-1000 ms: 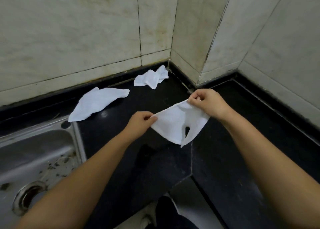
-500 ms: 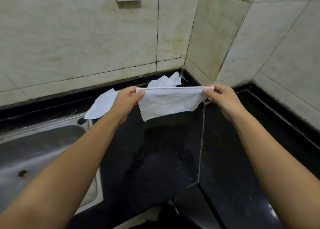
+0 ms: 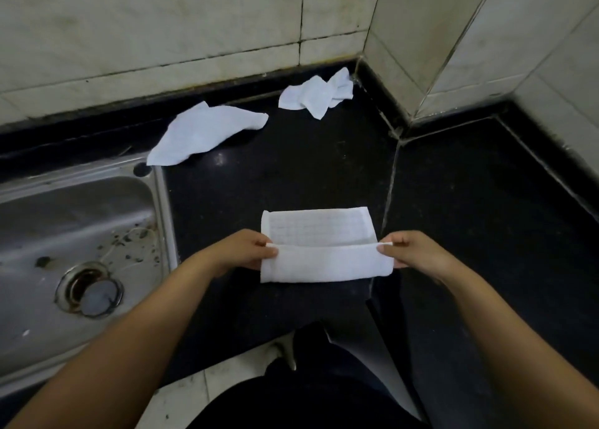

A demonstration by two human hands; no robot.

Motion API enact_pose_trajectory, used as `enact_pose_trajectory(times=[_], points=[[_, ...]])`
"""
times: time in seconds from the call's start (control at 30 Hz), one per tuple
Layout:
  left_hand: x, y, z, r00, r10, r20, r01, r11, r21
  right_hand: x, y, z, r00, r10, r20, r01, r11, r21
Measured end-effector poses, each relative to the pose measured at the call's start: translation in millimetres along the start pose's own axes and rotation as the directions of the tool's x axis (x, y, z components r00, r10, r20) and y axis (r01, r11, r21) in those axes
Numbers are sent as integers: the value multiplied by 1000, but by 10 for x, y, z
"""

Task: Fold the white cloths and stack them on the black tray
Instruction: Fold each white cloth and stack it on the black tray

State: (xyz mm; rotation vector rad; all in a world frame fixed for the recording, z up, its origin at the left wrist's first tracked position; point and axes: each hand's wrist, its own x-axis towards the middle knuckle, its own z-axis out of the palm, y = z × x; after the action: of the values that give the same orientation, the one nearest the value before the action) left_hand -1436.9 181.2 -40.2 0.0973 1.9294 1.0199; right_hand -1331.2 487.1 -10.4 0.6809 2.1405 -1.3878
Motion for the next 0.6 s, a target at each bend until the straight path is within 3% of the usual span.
enact_pose_trajectory(times=[0.13, 0.3, 0.37, 0.43, 0.53, 0.6], points=[[172, 105, -53, 957, 21, -290, -5, 998, 55, 304, -213, 33, 968, -108, -226, 84, 990, -111], [360, 267, 59, 786, 132, -604, 82, 946, 314, 716, -391, 157, 931, -149, -334, 63, 965, -255], [426, 233, 144, 729, 156, -666, 158, 909, 386, 821, -358, 221, 912, -201, -358, 18, 890, -455], [453, 174, 219, 695, 156, -702, 175, 910, 376, 878, -354, 280, 875, -294, -385, -43, 745, -666], [347, 53, 316, 678, 175, -714, 206, 887, 413, 943, -588, 464, 872, -417, -255, 34, 572, -820], [240, -70, 393, 672, 202, -713, 221, 863, 454, 1014, -826, 714, 901, -426, -80, 178, 533, -827]])
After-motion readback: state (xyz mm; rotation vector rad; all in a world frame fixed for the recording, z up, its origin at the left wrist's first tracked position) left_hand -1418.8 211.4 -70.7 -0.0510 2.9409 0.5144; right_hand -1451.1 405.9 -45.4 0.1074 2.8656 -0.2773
